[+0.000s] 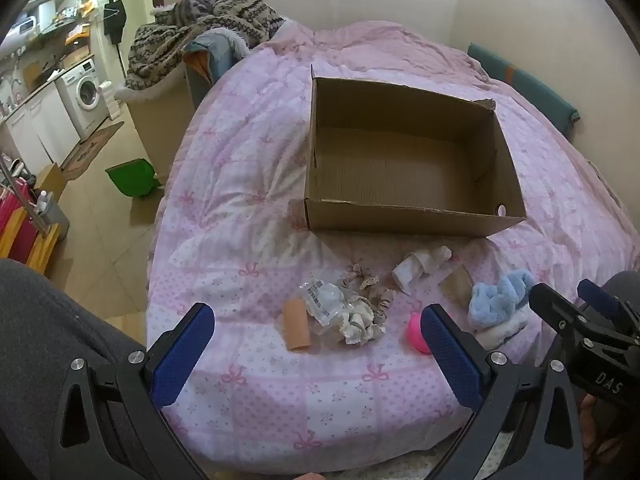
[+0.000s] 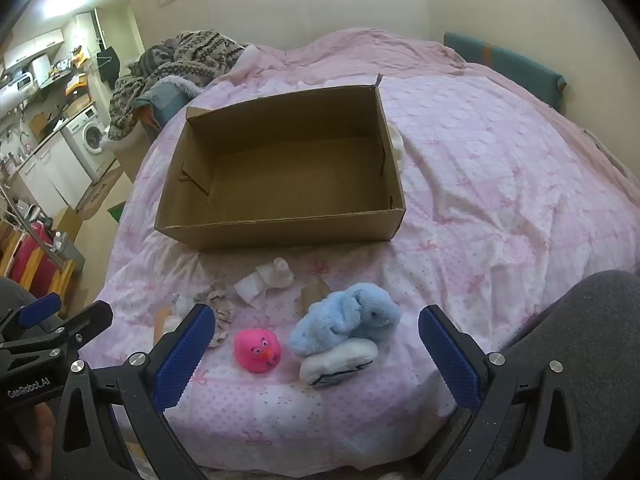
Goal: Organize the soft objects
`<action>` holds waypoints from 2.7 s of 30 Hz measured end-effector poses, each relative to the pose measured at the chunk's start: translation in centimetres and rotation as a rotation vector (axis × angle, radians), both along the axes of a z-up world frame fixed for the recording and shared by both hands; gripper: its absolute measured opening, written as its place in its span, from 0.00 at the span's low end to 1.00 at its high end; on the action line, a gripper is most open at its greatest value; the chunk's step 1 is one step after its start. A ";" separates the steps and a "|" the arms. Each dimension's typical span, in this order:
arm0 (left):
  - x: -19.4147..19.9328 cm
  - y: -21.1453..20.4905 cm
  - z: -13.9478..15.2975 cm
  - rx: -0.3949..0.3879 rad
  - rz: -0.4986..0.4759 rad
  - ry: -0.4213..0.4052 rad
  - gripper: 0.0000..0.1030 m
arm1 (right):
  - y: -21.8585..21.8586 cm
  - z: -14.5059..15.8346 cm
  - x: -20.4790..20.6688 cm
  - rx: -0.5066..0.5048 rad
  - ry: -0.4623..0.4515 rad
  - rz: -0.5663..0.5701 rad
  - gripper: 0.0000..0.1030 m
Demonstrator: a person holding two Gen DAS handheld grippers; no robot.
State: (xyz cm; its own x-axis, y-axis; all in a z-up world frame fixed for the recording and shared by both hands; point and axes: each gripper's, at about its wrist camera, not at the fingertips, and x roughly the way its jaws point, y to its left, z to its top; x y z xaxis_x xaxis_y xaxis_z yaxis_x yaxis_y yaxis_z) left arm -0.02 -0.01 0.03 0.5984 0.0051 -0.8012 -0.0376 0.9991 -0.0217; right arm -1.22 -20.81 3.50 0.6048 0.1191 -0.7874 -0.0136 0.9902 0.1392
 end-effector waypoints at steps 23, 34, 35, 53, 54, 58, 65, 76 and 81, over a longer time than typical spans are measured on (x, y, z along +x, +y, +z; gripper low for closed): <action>0.0 0.3 0.1 -0.001 -0.002 -0.001 1.00 | -0.1 0.0 -0.1 -0.006 -0.004 -0.004 1.00; 0.0 0.4 0.1 -0.004 -0.002 -0.002 1.00 | 0.0 0.0 -0.1 -0.005 -0.004 -0.004 1.00; 0.0 0.4 0.1 -0.004 -0.002 -0.002 1.00 | 0.0 0.0 0.0 -0.005 -0.004 -0.004 1.00; 0.0 0.4 0.1 -0.004 -0.001 -0.003 1.00 | -0.3 0.1 -0.1 -0.009 -0.005 -0.011 1.00; 0.0 0.4 0.1 -0.003 -0.001 -0.003 1.00 | -0.3 0.1 -0.1 -0.009 -0.005 -0.011 1.00; 0.0 0.4 0.1 -0.003 -0.001 -0.003 1.00 | -0.3 0.1 -0.1 -0.008 -0.004 -0.011 1.00; 0.0 0.4 0.1 -0.004 -0.001 -0.004 1.00 | -0.3 0.1 0.0 -0.008 -0.004 -0.011 1.00; -0.1 0.3 0.1 -0.003 -0.001 -0.004 1.00 | -0.3 0.1 0.0 -0.008 -0.005 -0.011 1.00; -0.1 0.3 0.1 -0.002 0.000 -0.004 1.00 | -0.3 0.1 0.0 -0.008 -0.005 -0.011 1.00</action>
State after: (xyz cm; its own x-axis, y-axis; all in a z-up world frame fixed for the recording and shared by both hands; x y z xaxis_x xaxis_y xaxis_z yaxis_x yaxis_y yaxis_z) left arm -0.08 0.32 0.16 0.6018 0.0038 -0.7986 -0.0376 0.9990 -0.0236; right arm -1.26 -21.11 3.60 0.6098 0.1060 -0.7855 -0.0032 0.9913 0.1313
